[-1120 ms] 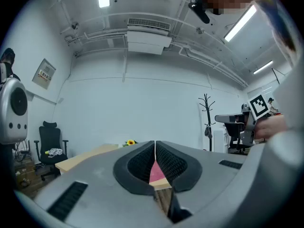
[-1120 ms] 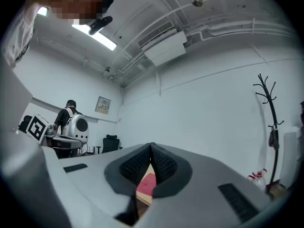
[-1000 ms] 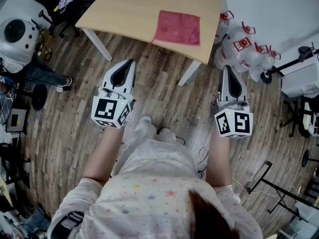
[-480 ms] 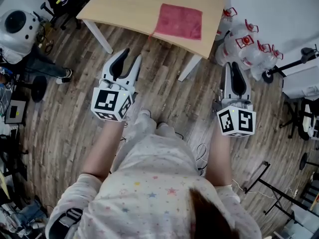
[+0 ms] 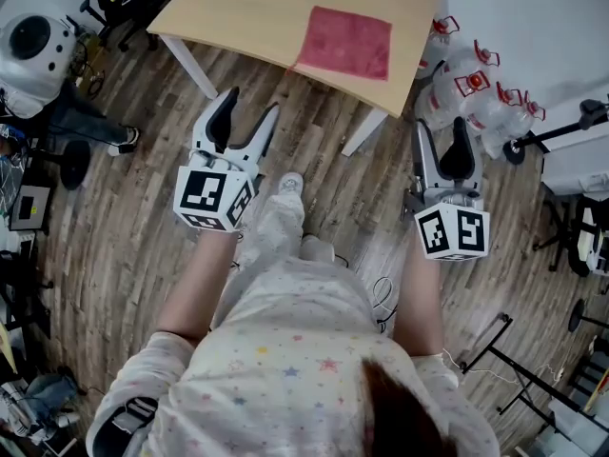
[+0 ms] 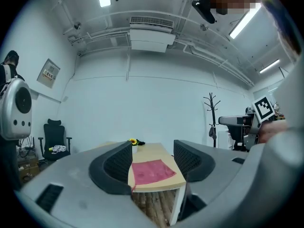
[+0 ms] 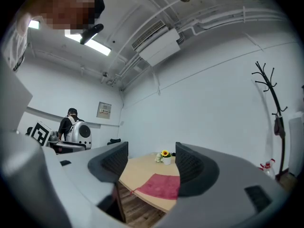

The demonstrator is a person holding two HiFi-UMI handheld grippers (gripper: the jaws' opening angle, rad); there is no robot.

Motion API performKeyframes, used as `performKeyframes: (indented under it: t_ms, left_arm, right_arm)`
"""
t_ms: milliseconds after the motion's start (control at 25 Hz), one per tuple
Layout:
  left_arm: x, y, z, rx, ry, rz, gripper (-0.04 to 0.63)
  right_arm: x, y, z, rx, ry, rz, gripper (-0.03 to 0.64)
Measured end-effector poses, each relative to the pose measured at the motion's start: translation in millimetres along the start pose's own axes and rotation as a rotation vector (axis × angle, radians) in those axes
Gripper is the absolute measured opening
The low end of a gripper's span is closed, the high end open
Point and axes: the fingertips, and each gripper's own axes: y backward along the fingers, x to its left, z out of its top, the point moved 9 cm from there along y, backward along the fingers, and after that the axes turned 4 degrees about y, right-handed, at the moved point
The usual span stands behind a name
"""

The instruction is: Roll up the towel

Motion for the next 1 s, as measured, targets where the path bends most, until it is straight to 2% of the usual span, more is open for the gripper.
performKeyframes:
  t_ms: [440, 720, 1000]
  left_arm:
    - [53, -85, 2, -0.008, 0.009, -0.037, 0.25]
    - [100, -148, 5, 0.001, -0.048, -0.072, 0.25]
    - [133, -193, 3, 0.025, -0.038, -0.125, 0.252]
  right_arm:
    - [-15, -88, -8, 0.039, 0.027, -0.018, 0.307]
    - [-24, -153, -14, 0.047, 0.035, -0.081, 0.297]
    - [-32, -188, -22, 0.075, 0.02, -0.15, 0.292]
